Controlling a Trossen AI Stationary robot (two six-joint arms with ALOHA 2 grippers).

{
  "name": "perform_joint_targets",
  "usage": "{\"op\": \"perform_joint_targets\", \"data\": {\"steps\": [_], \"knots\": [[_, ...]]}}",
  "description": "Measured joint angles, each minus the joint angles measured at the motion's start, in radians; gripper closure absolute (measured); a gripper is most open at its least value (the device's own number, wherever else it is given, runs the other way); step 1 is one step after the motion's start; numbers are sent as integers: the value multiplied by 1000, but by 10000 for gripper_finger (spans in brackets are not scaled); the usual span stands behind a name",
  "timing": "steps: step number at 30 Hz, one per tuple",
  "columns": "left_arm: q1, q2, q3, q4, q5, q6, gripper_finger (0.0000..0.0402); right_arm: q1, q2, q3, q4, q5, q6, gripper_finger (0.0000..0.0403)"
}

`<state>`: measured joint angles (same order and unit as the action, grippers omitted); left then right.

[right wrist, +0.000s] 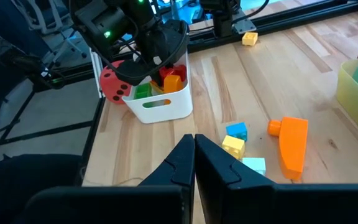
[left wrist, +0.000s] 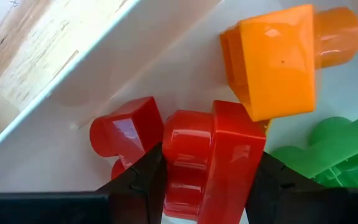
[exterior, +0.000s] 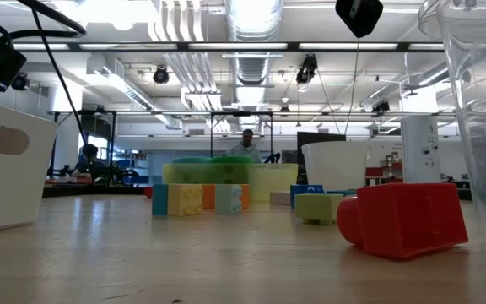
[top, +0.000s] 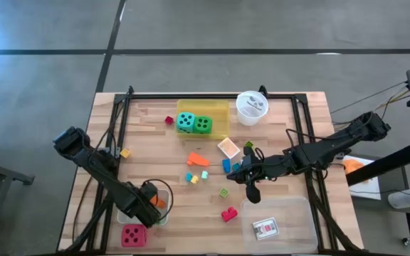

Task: Pick & Place Toys
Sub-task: Put the top red game piece into the white bin, then put the top yellow game piece into the white bin

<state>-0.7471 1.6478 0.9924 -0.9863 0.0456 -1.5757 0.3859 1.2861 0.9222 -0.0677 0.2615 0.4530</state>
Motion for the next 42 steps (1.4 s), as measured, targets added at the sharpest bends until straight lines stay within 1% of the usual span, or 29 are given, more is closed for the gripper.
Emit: {"op": "perform_joint_targets", "data": {"steps": [6, 7, 9, 13, 16, 19, 23, 27, 37, 42], "knots": [[1, 0, -1, 3, 8, 0, 257, 0, 0, 0, 0, 0, 0, 394], [1, 0, -1, 3, 8, 0, 251, 0, 0, 0, 0, 0, 0, 394], [2, 0, -1, 3, 12, -4, 225, 0, 0, 0, 0, 0, 0, 394], [7, 0, -1, 2, 21, -29, 151, 0, 0, 0, 0, 0, 0, 394], [11, -1, 2, 4, 30, -30, 104, 0, 0, 0, 0, 0, 0, 394], [19, -3, 2, 3, 56, -28, 69, 0, 0, 0, 0, 0, 0, 394], [25, -3, 3, 2, 85, -18, 40, 0, 0, 0, 0, 0, 0, 394], [27, -3, 3, 1, 101, -2, 29, 0, 0, 0, -1, 0, 0, 394], [29, -21, 4, -1, 105, 0, 27, 0, 0, 0, -1, 0, 1, 394], [30, -34, 48, -43, 106, 5, 27, 0, 0, 0, -1, 0, 1, 394]]}}
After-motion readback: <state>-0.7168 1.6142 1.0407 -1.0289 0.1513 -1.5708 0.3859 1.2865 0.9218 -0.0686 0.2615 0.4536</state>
